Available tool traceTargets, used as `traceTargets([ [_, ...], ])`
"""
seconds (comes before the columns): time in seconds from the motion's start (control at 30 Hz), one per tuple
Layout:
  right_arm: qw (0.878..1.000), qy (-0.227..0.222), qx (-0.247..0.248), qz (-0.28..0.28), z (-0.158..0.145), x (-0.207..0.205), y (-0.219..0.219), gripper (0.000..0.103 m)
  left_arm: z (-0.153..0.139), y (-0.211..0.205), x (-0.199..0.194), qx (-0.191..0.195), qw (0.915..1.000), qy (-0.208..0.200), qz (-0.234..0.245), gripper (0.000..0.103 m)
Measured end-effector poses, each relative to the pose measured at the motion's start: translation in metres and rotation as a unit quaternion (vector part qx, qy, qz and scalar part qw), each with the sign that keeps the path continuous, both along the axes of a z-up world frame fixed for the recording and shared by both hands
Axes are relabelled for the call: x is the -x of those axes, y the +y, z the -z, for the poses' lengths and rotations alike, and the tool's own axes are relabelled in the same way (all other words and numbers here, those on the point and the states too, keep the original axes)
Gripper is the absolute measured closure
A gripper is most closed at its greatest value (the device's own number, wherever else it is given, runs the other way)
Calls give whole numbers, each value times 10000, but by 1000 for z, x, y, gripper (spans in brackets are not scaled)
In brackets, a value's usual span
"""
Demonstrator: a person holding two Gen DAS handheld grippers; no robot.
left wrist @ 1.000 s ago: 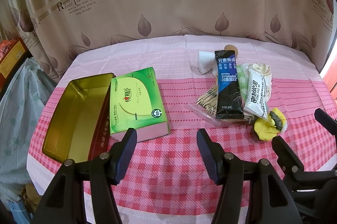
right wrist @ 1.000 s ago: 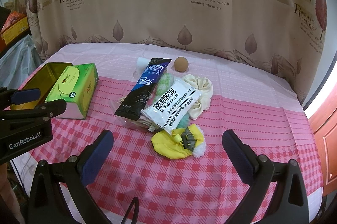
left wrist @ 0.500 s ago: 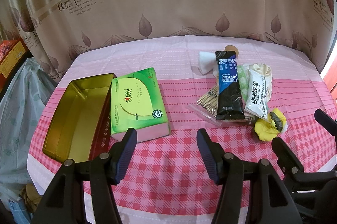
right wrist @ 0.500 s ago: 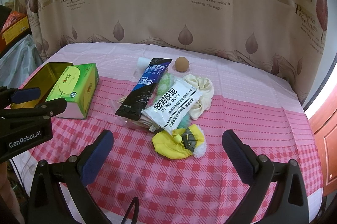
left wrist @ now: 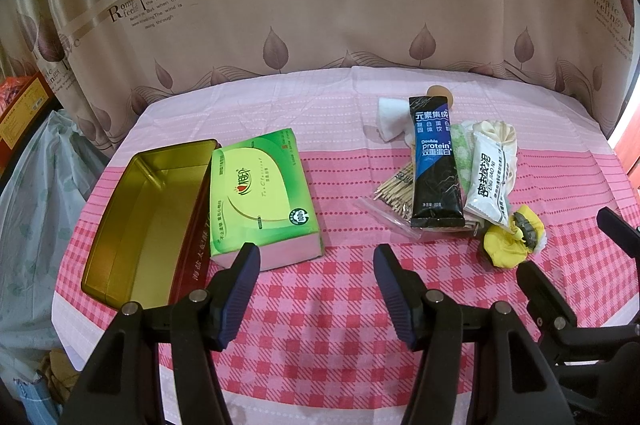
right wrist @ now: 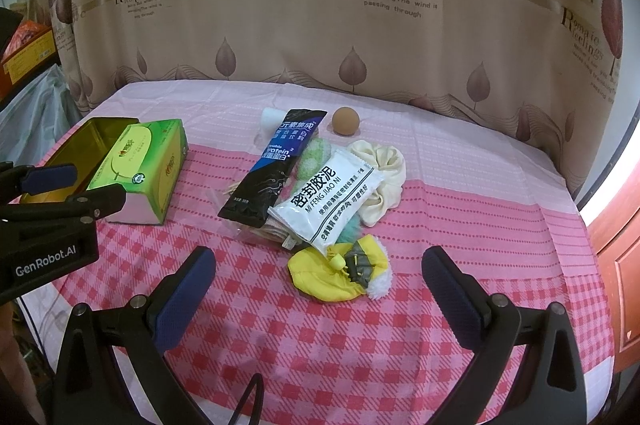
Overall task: Organize soft objects
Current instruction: 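Reach the right gripper to the yellow plush toy and grasp it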
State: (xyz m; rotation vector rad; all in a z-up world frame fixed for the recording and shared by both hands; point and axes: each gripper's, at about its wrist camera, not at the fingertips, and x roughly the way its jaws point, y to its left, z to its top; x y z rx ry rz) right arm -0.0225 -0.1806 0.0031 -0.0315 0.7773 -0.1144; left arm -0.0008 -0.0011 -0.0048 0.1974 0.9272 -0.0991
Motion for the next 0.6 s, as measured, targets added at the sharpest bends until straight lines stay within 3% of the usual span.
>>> traceTargets([
  [0.43,9990,183,-397,-123,26,14,-32,2,8,10,-8,15,9999,99,-80,43],
  [0.6,9979,300,-580,-35,39,13,-50,11,16,10,-12,-3,9998,179,-82,43],
])
